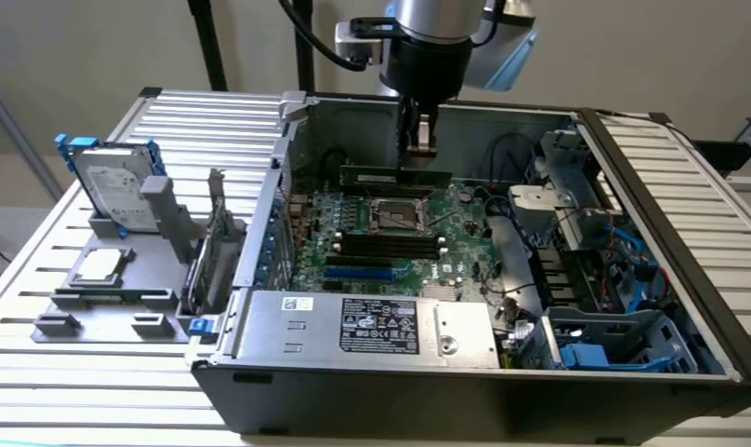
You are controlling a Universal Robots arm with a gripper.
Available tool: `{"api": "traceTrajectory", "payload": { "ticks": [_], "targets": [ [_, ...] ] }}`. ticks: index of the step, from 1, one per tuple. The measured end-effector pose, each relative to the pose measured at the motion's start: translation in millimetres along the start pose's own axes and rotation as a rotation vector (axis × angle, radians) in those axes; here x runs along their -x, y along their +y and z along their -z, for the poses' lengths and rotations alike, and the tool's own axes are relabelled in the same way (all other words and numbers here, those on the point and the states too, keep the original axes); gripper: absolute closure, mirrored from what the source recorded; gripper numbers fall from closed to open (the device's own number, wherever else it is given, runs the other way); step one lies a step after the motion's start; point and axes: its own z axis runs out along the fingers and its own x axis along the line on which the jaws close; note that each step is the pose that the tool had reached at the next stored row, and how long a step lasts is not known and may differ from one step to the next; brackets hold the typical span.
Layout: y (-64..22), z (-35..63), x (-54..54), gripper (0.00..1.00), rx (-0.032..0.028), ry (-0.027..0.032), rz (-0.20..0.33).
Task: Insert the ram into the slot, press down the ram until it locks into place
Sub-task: 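Insert the ram into the slot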
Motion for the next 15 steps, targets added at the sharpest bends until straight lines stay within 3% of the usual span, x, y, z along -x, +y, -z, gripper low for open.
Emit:
{"api": "traceTrajectory", "payload": {
  "ticks": [15],
  "targets": [
    [0.2, -27.2, -8.9, 0.87, 0.0, -0.0001, 0.0]
  ]
}}
